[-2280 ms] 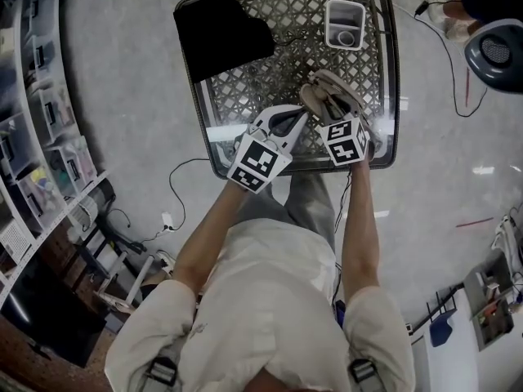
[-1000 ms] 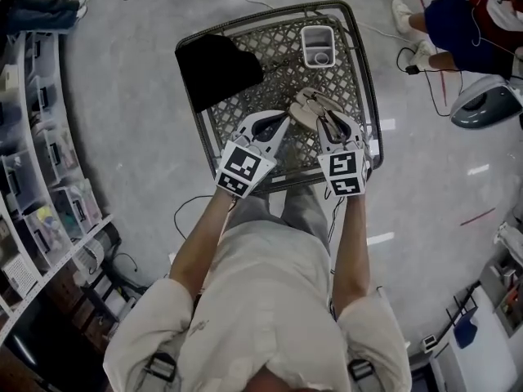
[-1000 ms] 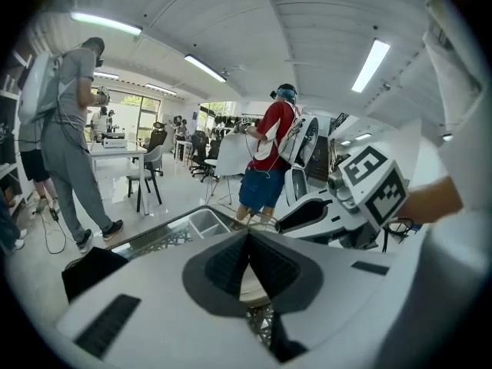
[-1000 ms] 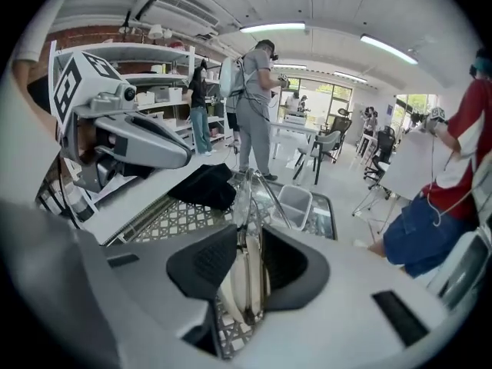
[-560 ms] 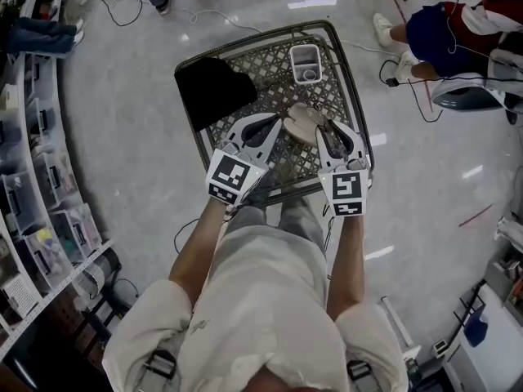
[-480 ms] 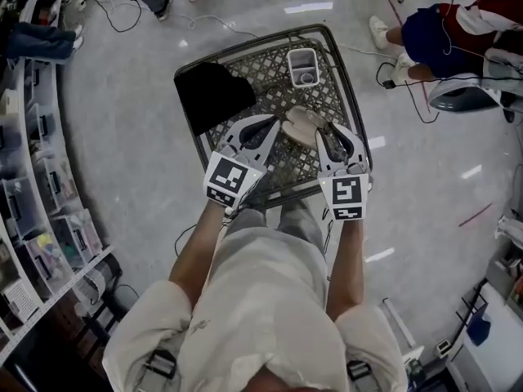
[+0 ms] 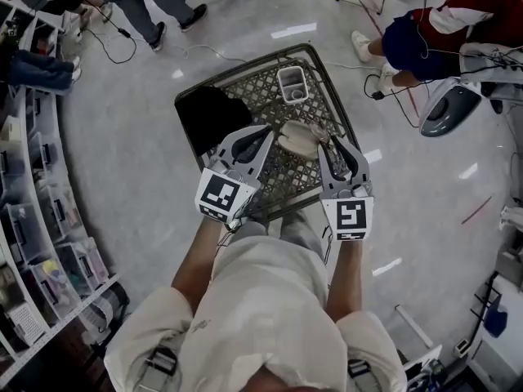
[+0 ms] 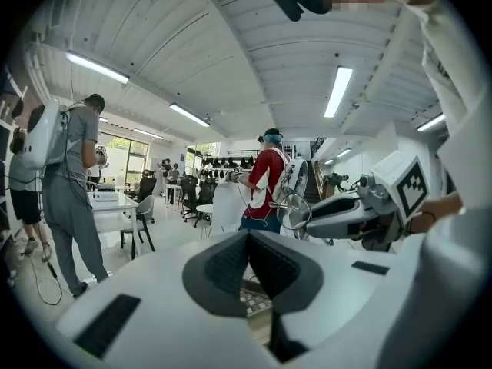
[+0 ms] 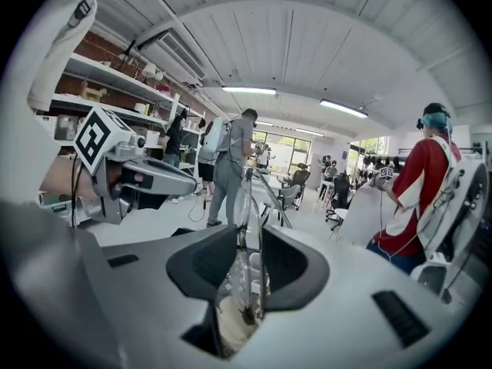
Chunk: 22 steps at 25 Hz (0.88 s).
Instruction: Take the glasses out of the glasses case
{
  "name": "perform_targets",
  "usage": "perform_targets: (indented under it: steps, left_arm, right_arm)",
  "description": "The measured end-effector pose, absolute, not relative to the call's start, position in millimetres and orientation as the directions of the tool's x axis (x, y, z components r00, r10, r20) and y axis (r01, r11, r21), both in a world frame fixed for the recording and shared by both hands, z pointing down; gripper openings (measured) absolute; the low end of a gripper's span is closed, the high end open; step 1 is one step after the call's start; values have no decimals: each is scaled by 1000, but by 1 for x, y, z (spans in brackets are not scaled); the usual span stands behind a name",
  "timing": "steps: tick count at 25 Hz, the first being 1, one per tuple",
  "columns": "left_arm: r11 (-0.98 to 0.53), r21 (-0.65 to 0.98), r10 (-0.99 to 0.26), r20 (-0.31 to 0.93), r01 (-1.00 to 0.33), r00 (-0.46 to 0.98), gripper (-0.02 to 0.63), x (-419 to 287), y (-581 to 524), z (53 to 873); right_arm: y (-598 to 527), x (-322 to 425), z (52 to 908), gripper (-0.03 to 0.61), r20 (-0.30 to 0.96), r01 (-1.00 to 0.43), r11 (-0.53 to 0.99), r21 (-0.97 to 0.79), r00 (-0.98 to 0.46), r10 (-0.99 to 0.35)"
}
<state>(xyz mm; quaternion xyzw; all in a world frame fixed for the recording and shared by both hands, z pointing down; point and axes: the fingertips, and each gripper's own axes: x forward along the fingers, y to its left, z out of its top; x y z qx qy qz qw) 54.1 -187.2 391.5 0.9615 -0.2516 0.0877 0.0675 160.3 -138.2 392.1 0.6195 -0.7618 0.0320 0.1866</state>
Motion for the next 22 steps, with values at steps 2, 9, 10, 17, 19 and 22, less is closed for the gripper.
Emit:
perform_targets:
  steps: [2, 9, 10, 17, 19, 22]
  left_arm:
    - [-869, 85, -467, 191, -488, 864, 12, 51, -182, 385]
    - [-895, 70, -430, 127, -441, 894, 12, 51, -165, 349]
    - [-900, 67, -422, 118, -432, 899, 12, 52, -163, 344]
    - [-920, 27, -388, 75, -391, 918, 12, 55, -153, 320]
    - [-922, 26, -384, 64, -386, 921, 11, 55, -152, 318]
    - [-923, 35, -380, 70, -383, 922, 12, 55, -150, 322]
  right_arm:
    - [-132, 155, 380, 107, 304, -957, 222, 188, -159, -939]
    - [-111, 146, 335, 107, 204, -972, 165, 167, -130, -970]
    - [-108, 147, 330, 107, 193, -975, 155, 162, -123, -974]
    - [-94, 149, 310, 102, 146, -984, 91, 151, -69, -987]
    - [-91, 150, 310, 94, 145, -985, 77, 155, -55, -988]
    - [-88, 150, 313, 92, 150, -985, 68, 159, -44, -988]
